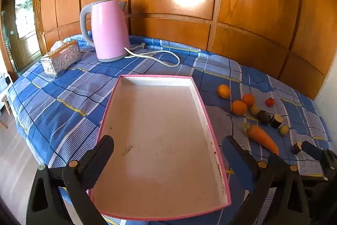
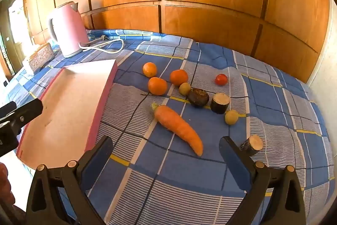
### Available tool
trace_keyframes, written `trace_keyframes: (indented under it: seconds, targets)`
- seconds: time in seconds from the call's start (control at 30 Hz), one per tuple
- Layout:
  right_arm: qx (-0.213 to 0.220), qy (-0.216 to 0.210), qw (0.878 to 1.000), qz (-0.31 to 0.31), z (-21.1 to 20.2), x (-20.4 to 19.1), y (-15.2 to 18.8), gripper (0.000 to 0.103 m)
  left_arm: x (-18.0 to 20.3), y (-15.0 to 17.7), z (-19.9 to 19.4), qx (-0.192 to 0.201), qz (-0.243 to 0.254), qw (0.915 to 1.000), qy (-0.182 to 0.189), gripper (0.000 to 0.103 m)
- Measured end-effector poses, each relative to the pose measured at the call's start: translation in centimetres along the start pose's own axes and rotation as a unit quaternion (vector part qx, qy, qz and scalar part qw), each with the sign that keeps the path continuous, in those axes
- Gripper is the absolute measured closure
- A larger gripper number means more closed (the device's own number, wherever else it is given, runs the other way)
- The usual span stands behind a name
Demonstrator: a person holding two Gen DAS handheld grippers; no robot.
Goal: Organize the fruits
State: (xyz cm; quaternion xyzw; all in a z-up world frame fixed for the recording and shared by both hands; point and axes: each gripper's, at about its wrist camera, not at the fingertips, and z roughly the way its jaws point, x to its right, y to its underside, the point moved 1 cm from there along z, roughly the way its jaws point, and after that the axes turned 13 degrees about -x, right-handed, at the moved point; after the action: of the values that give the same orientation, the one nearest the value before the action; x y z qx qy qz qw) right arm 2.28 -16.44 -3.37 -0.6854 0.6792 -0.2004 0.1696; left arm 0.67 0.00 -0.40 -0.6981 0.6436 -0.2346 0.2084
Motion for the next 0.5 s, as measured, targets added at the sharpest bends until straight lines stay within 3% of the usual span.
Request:
trace_keyframes:
  seconds: [0.5]
  targets:
    - [0.019,0.015,0.999,-0.048,-0.7,-1.9,1.1,0.001,0.3,0.4,0.2,-0.011,0.011,0.9997,0.016,0.000]
